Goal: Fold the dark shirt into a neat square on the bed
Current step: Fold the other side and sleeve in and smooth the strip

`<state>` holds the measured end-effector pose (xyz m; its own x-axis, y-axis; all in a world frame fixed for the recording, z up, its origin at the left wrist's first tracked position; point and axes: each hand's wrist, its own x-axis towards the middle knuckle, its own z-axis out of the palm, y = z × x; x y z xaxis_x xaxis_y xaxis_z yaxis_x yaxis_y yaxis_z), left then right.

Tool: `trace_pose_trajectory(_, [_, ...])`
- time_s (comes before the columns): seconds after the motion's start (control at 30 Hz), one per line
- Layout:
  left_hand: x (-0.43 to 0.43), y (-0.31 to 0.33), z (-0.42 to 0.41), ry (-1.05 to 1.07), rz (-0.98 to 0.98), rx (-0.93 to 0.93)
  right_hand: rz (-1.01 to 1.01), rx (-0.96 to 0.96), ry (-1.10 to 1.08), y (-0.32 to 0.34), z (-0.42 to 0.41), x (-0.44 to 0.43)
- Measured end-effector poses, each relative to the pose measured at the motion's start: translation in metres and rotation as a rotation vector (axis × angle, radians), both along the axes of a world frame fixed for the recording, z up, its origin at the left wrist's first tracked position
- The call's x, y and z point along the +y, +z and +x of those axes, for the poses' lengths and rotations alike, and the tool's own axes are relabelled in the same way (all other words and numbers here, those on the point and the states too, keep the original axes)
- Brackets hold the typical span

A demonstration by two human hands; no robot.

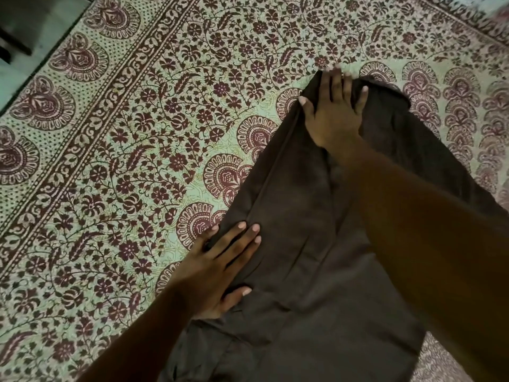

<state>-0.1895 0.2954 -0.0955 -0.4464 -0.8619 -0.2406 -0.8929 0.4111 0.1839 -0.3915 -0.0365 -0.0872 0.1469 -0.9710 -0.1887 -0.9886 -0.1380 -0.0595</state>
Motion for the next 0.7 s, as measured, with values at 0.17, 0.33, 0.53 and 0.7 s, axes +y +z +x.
trace_pose_trajectory(0.17, [0.0, 0.0, 0.0, -0.001, 0.003, 0.01, -0.167, -0.127, 0.205, 0.001, 0.007, 0.107])
trace_pose_trajectory(0.33, [0.001, -0.002, 0.0, 0.007, -0.002, 0.016, -0.045, -0.05, 0.293, -0.024, -0.011, 0.101])
trace_pose_trajectory(0.53, [0.002, -0.001, -0.002, 0.012, -0.029, 0.002, -0.055, -0.013, 0.103, -0.012, -0.005, 0.043])
trace_pose_trajectory(0.7, [0.004, -0.001, -0.002, 0.021, -0.032, 0.045, -0.162, -0.125, 0.278, 0.004, 0.009, 0.18])
